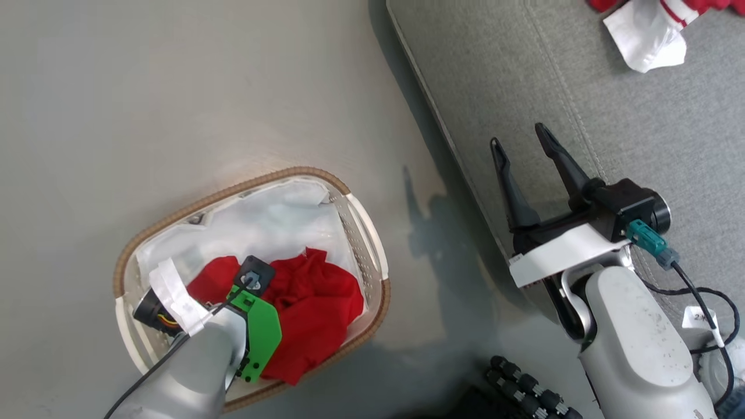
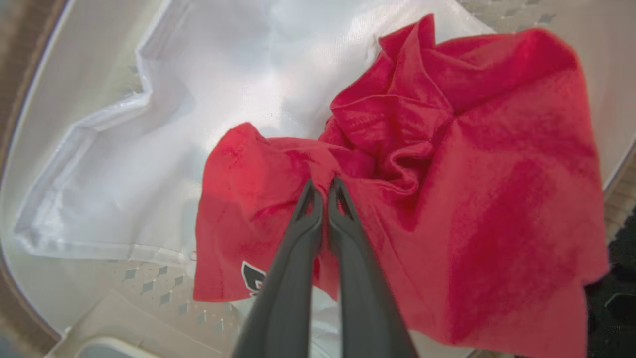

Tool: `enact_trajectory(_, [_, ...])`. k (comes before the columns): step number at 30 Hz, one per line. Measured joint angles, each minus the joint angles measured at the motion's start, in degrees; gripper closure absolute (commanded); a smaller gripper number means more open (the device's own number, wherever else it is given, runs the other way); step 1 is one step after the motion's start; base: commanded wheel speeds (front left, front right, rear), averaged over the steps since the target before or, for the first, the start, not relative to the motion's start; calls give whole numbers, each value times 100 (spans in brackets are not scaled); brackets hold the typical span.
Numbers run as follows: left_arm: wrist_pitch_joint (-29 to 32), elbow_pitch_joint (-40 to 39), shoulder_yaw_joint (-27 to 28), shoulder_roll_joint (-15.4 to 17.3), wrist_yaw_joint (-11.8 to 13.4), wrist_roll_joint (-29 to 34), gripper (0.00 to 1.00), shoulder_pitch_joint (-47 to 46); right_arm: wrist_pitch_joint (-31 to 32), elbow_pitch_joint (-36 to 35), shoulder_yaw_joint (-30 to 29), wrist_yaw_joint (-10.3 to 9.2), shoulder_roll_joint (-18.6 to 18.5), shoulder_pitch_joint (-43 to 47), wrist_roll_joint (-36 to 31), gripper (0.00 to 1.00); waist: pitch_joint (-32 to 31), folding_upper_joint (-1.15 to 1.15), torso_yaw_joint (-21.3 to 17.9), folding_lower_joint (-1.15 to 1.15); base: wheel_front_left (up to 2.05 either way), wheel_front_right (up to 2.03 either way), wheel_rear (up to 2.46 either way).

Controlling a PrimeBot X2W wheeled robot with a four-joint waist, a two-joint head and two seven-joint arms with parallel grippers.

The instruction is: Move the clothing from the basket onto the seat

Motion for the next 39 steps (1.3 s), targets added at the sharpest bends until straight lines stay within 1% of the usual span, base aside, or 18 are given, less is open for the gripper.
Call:
enact_trajectory(5, [-374, -129, -111, -131, -65, -43, 100, 202, 0, 113, -191, 0, 1, 231, -272, 0, -442, 0, 140, 0, 0, 0, 0])
enact_trajectory(12, [-903, -353, -242, -204, -132, -126, 100, 414, 0, 203, -421, 0, 3, 619, -589, 0, -1162, 0, 373, -1, 0, 0, 0])
enact_trajectory(17, [-1127, -538, -276, -269, -156, -304, 100, 524, 0, 247, -502, 0, 3, 890, -748, 0, -1708, 0, 544, -1, 0, 0, 0])
enact_trajectory(24, [-1365, -970, -321, -269, -180, -458, 100, 459, 0, 332, -588, 0, 2, 1358, -938, 0, -2527, 0, 798, -1, 0, 0, 0])
enact_trajectory(33, [-1470, -1839, -642, 131, -189, -417, 100, -8, 0, 324, -516, 0, 2, 1668, -994, 0, -3409, 0, 1054, -1, 0, 0, 0])
enact_trajectory(36, [-1411, -2241, -770, 299, -190, -423, 100, -370, 0, 296, -469, 0, 0, 1689, -1014, 0, -3633, 0, 1120, -1, 0, 0, 0])
enact_trajectory(39, [-1369, -2682, -945, 564, -190, -369, 100, -836, 0, 281, -403, 0, 1, 1687, -1046, 0, -3811, 0, 1180, -1, 0, 0, 0])
